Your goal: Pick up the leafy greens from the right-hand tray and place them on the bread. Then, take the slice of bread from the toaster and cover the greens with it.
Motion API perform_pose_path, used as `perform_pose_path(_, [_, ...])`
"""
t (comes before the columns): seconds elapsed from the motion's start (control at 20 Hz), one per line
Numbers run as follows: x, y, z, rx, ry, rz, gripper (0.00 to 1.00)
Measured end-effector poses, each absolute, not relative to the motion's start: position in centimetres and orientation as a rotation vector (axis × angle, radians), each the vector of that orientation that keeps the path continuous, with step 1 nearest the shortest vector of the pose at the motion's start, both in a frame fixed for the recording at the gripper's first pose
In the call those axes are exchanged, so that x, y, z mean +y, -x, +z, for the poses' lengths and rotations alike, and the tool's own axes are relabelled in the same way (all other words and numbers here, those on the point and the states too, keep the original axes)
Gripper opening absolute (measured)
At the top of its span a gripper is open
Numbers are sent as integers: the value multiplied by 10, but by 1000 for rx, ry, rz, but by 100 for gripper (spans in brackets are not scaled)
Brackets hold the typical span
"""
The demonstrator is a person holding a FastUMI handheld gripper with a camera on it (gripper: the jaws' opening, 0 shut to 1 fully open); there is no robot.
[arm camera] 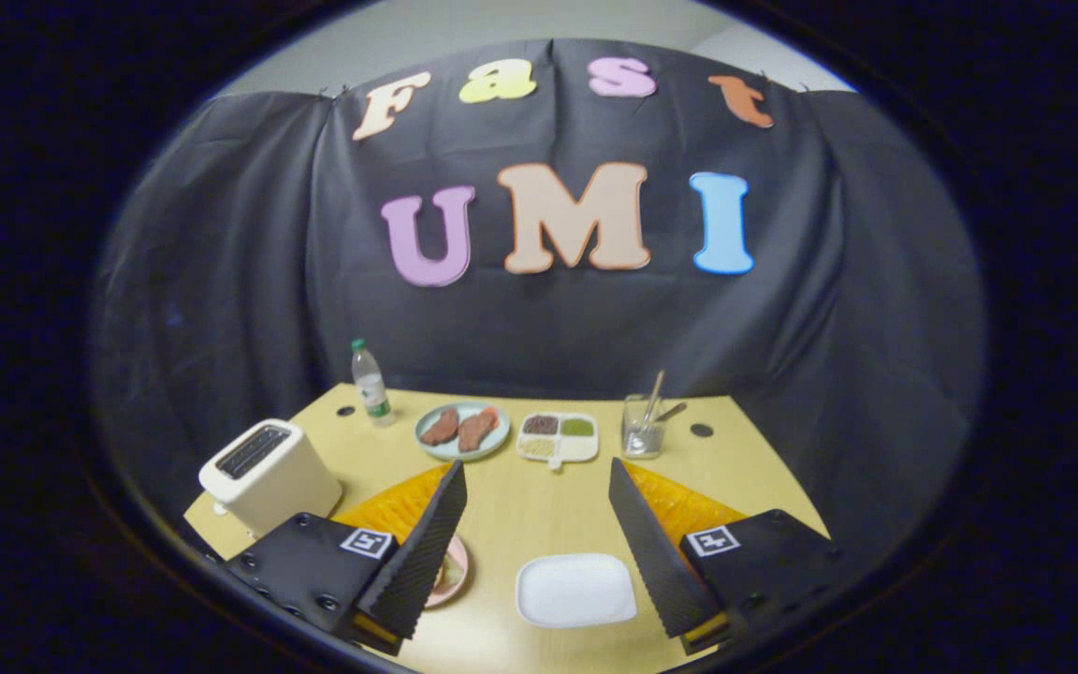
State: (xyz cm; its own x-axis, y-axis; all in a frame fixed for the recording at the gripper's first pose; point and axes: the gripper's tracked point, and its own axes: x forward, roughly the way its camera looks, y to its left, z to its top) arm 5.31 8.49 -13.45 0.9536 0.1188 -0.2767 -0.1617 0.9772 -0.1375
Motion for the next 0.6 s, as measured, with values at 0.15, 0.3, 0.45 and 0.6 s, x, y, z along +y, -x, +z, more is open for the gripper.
perform_pose_path(0.15, [72,-35,-95,182,140,116,97])
perform_pose_path(0.3, [65,-15,-68,113,139,102,97])
perform_pose_path(0.45, [62,0,-56,76,117,86,97])
perform_pose_path(0.6, [53,18,-53,71,99,73,97])
